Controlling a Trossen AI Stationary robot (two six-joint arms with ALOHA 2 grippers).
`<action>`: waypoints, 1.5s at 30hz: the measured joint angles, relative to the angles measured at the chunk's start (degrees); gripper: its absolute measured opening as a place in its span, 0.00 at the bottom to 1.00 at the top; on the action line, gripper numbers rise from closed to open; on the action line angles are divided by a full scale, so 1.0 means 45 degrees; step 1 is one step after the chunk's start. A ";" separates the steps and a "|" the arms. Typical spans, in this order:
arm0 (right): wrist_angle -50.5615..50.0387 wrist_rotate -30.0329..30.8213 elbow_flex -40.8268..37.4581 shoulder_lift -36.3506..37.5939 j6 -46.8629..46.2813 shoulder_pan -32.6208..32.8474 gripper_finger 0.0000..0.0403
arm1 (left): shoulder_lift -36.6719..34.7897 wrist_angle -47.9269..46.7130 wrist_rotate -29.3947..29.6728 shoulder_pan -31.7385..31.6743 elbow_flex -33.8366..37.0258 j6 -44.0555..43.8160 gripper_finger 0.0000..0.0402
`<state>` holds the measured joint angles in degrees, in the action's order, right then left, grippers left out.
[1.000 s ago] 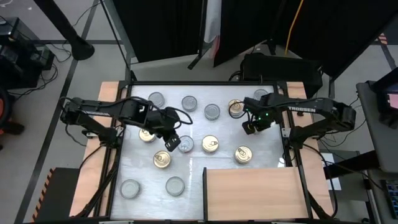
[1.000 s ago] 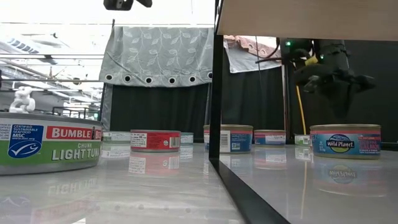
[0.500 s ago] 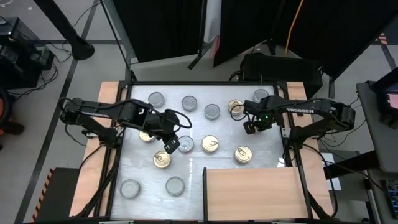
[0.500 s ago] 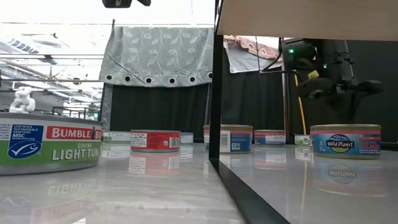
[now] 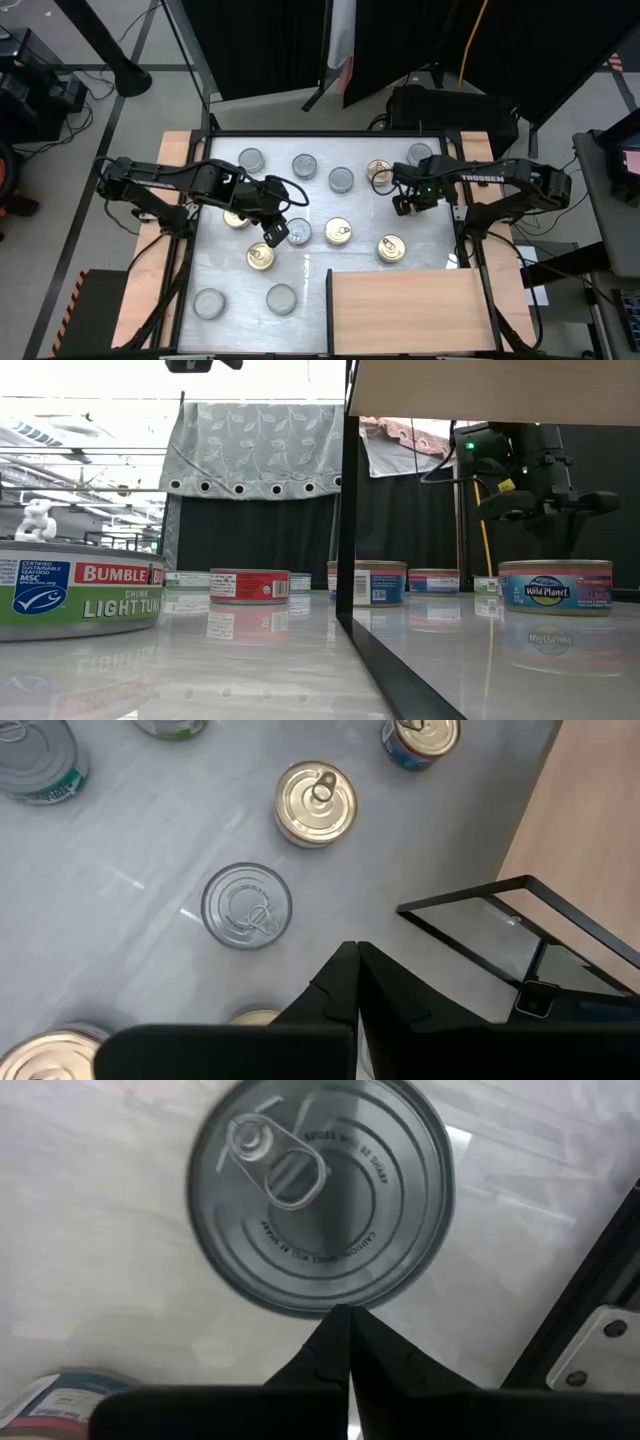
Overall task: Stack canned seafood by type on shelf
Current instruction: Put the red tuna can on the shelf
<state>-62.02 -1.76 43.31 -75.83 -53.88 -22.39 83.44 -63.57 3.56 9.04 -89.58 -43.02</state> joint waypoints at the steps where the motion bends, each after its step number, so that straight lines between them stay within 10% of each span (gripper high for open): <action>1: 0.0088 -0.0004 -0.0100 0.0000 -0.0071 0.0000 0.00 | 0.0000 0.0000 -0.0021 0.0000 0.0000 0.0002 0.02; 45: 0.1300 0.0140 -0.0441 -0.1738 -0.2275 0.3346 0.00 | 0.0002 -0.1368 -0.0060 0.0000 0.0000 -0.0007 0.02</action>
<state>-56.17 -1.13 41.32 -83.65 -64.12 -7.34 83.45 -69.73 3.28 9.04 -89.58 -43.05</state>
